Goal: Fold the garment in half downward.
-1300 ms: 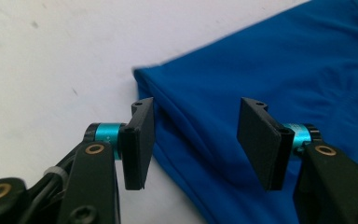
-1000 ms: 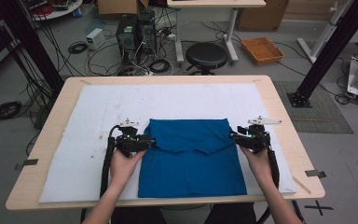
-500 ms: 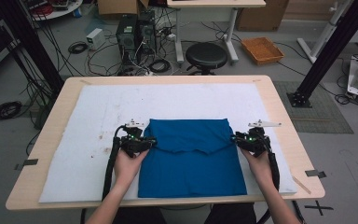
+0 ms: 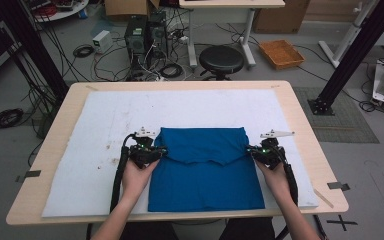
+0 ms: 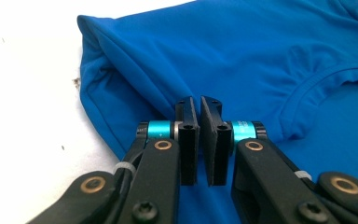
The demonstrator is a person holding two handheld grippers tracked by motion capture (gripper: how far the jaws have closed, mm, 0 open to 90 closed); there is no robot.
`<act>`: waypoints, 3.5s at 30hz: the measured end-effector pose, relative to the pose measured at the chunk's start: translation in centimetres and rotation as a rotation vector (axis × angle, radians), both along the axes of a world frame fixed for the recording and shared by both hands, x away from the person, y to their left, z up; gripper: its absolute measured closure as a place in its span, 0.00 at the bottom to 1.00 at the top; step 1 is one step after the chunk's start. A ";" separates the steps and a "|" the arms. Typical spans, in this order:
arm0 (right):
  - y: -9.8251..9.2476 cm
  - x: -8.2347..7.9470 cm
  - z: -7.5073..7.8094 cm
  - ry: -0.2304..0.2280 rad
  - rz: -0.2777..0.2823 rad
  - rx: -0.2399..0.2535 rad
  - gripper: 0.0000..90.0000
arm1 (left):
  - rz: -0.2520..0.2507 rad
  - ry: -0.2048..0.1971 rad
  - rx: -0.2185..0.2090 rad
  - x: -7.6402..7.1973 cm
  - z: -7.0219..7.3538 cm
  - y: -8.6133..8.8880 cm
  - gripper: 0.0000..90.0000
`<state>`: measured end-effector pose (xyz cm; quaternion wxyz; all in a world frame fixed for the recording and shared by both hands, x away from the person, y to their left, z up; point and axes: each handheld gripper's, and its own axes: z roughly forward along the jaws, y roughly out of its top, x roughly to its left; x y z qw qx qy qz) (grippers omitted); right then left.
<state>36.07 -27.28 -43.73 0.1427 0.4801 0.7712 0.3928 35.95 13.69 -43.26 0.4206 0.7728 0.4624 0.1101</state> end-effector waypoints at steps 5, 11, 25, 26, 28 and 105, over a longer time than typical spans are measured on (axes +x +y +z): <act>-0.5 -0.1 0.4 -0.008 -0.020 0.021 0.88 | -0.006 -0.001 -0.001 0.0 0.2 0.0 0.95; -1.3 -0.2 0.8 0.051 -0.013 0.123 0.86 | -0.006 0.002 -0.008 0.0 0.1 0.0 0.95; -0.7 0.6 -0.5 0.117 -0.005 0.108 1.00 | -0.013 -0.001 -0.004 0.1 0.1 0.0 0.95; -0.6 0.6 -0.5 0.113 -0.004 0.107 1.00 | -0.013 -0.002 -0.008 0.1 0.0 0.0 0.95; -0.6 0.6 -0.4 0.109 -0.002 0.120 1.00 | -0.017 -0.005 -0.008 0.0 0.1 0.0 0.95; -2.7 -12.9 2.4 0.062 0.183 0.099 0.99 | -0.216 0.022 -0.047 -13.4 1.9 1.5 0.96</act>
